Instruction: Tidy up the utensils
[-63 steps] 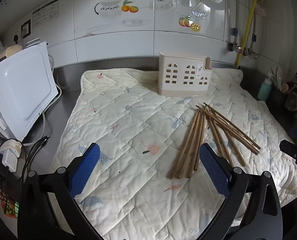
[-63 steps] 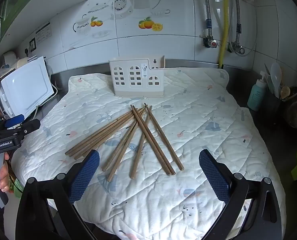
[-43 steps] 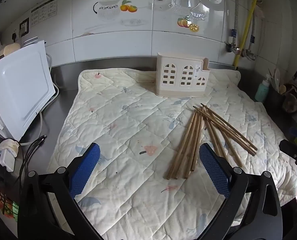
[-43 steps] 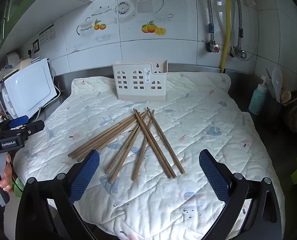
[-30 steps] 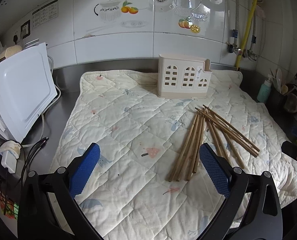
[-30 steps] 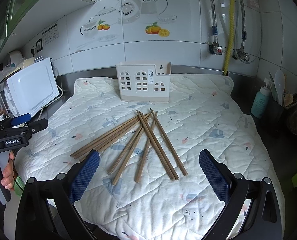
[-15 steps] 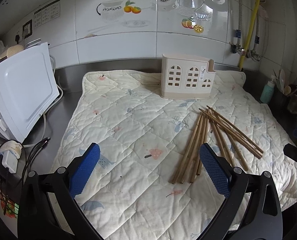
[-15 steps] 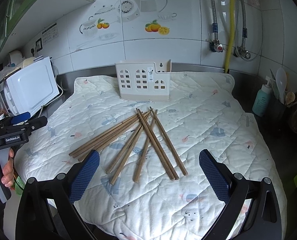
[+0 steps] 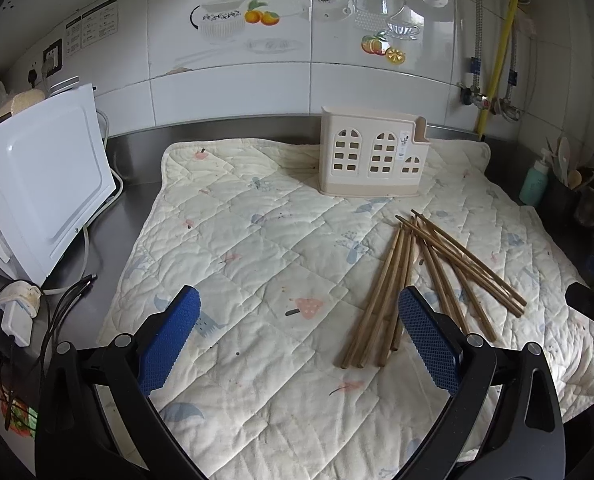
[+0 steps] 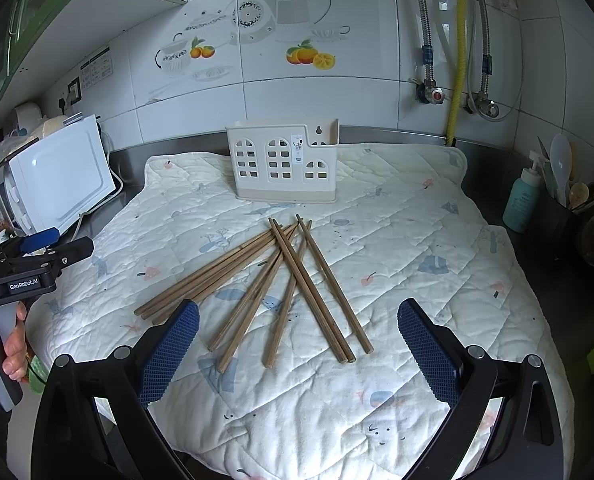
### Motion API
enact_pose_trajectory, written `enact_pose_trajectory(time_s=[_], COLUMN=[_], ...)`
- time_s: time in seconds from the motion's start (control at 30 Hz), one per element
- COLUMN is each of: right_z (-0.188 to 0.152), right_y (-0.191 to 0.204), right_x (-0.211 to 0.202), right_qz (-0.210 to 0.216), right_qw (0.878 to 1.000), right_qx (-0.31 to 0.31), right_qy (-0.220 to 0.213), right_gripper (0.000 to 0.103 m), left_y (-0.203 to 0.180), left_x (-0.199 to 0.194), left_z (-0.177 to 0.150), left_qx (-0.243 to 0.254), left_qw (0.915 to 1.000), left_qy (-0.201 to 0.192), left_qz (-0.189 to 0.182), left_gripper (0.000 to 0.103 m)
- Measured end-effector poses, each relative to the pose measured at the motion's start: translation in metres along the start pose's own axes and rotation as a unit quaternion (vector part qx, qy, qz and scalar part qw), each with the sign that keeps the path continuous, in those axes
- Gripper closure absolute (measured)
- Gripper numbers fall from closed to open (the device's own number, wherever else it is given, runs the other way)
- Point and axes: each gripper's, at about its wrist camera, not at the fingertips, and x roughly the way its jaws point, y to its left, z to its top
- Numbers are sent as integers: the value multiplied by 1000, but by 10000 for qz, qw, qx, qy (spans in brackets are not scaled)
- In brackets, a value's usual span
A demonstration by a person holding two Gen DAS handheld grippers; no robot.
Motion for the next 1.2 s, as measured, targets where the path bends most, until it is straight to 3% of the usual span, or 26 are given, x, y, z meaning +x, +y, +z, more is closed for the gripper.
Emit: enact_pose_trajectory(time_s=[0.5,0.57,0.7,1.07,1.2], right_z=[-7,-8,-12,-27,-26], right_y=[-18,-22,-26,-40,-48], right_x=[-2,0,5,37,51], right_qz=[-77,-39,9,185,163], right_qw=[9999,9999,9999,9979,9972], right_qx=[115,134,75,-37,20], right_qy=[-50,-9,77,614,730], right_gripper=[10,22,28,74,82], left_y=[-7,-5,-4,-2,-5], left_x=[-1,2,7,35,48], left_z=[-2,0,-1,-13,-20], left_qx=[96,68,81,209,324], left_qw=[9999,10000,9999,9977,9950], left_qy=[-50,-25,33,439,633], left_qz=[-2,-55,-108,-482,-708], left_gripper=[6,12,17,42,48])
